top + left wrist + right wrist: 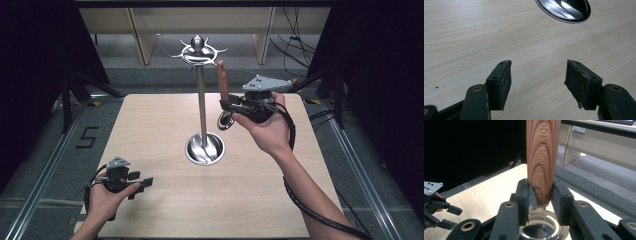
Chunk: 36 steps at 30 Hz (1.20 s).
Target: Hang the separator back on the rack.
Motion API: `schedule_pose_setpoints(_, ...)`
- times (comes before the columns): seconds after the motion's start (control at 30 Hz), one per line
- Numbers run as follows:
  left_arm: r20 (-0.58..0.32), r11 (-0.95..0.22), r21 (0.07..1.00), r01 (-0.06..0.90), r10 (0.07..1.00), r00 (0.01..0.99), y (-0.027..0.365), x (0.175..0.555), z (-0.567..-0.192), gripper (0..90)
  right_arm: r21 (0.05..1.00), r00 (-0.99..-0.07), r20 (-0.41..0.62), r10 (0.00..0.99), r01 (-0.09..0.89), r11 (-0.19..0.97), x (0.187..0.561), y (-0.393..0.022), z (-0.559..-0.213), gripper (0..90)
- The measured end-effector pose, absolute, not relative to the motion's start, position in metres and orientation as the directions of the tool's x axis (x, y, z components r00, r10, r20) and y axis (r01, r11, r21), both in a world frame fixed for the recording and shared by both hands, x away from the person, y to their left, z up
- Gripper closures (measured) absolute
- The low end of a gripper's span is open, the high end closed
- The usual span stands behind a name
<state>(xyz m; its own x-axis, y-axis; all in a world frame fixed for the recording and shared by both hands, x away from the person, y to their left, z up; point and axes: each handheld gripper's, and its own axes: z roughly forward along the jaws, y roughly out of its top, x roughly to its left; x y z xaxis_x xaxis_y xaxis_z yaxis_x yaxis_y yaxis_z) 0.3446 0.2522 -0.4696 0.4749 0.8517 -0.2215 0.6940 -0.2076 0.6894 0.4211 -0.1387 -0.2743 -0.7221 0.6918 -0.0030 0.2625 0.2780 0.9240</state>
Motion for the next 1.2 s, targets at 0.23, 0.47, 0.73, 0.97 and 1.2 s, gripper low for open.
schedule_pose_setpoints(0.23,-0.229,-0.185,0.695,0.694,0.859,0.458,0.250,0.345,-0.471,36.8,0.924,-0.724,-0.018,0.689,0.252,0.289,0.425,-0.138,-0.275,69.7)
schedule_pose_setpoints(0.47,-0.231,-0.186,0.695,0.695,0.857,0.460,0.250,0.345,-0.471,36.8,0.922,-0.727,-0.010,0.686,0.259,0.289,0.427,-0.134,-0.275,69.8)
schedule_pose_setpoints(0.73,-0.224,-0.206,0.689,0.695,0.851,0.474,0.252,0.345,-0.470,36.8,0.921,-0.727,-0.011,0.686,0.260,0.290,0.430,-0.127,-0.274,69.8)
schedule_pose_setpoints(0.97,-0.239,-0.181,0.698,0.693,0.853,0.464,0.251,0.345,-0.470,36.7,0.921,-0.723,0.014,0.690,0.278,0.273,0.434,-0.121,-0.275,69.7)
schedule_pose_setpoints(1.2,-0.233,-0.180,0.698,0.694,0.858,0.457,0.251,0.345,-0.470,36.7,0.921,-0.727,0.018,0.687,0.280,0.272,0.436,-0.119,-0.276,69.7)
